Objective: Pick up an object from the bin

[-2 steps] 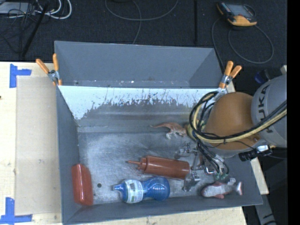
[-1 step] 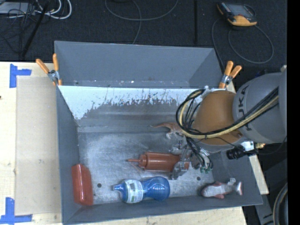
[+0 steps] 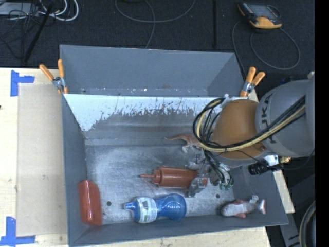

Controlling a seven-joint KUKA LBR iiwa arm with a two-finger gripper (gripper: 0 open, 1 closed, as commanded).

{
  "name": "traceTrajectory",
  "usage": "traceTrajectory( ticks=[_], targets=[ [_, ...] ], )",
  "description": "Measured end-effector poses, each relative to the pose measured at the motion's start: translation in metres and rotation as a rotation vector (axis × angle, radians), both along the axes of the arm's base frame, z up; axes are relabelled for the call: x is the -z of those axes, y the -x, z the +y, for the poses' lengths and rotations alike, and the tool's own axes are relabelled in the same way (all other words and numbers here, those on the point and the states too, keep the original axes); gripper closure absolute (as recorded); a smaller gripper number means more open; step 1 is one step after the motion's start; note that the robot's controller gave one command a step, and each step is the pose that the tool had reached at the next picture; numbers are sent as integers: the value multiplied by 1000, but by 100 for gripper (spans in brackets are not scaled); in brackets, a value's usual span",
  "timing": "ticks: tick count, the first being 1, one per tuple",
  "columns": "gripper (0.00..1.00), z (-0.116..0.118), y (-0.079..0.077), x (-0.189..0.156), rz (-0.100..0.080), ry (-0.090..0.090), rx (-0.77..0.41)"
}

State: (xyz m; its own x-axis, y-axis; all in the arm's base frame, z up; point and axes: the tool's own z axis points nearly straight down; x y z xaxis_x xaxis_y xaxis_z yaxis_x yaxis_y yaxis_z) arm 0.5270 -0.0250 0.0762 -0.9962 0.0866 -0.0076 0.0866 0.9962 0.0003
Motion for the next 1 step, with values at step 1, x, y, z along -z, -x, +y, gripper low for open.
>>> traceTrajectory(
  ticks=[1],
  targets=[
    [100, -8, 14, -47, 16, -2, 10]
  ],
)
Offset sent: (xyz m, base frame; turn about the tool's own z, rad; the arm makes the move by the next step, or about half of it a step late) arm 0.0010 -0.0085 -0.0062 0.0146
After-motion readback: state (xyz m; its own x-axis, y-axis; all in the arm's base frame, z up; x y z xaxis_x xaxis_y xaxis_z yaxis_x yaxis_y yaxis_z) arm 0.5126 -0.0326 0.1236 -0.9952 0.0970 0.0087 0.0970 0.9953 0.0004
